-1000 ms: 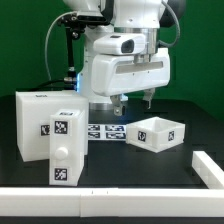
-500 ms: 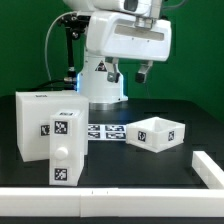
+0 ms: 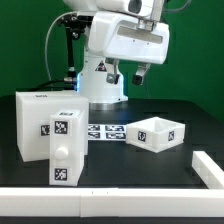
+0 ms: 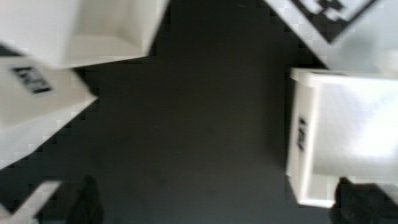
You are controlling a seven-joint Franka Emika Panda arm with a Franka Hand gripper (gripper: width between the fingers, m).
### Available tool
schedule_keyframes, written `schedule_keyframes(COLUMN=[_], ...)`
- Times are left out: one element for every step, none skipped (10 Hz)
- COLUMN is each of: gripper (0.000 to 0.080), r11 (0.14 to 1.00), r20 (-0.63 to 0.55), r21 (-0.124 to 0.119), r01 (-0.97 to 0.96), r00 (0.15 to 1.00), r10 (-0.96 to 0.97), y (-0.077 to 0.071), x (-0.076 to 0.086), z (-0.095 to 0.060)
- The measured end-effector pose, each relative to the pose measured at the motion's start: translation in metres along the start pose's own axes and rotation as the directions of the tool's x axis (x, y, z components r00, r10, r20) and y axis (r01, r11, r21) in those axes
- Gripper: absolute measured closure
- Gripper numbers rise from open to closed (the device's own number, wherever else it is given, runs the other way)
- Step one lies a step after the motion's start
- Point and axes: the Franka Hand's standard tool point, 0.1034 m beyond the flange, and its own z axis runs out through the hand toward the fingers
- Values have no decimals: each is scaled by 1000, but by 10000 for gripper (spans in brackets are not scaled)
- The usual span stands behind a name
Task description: Assemble drawer
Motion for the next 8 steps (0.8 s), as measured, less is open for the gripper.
schedule_keyframes(gripper=[150, 150, 150, 150, 150, 150, 150, 150], r11=[996, 988, 988, 986, 971, 948, 937, 886], r20=[15, 24, 23, 23, 26, 29, 51, 46], r21=[-32, -34, -31, -30, -28, -24, -31, -68], r01=[89, 149, 152, 163, 237, 317, 347, 459], r00=[996, 989, 988, 986, 971, 948, 937, 888], r10=[-89, -148, -151, -163, -236, -316, -345, -457], y=[2, -1, 0, 0, 0, 0, 7, 16], x=[5, 9, 8, 8, 8, 7, 2, 7], z=[0, 2, 2, 2, 3, 3, 6, 4])
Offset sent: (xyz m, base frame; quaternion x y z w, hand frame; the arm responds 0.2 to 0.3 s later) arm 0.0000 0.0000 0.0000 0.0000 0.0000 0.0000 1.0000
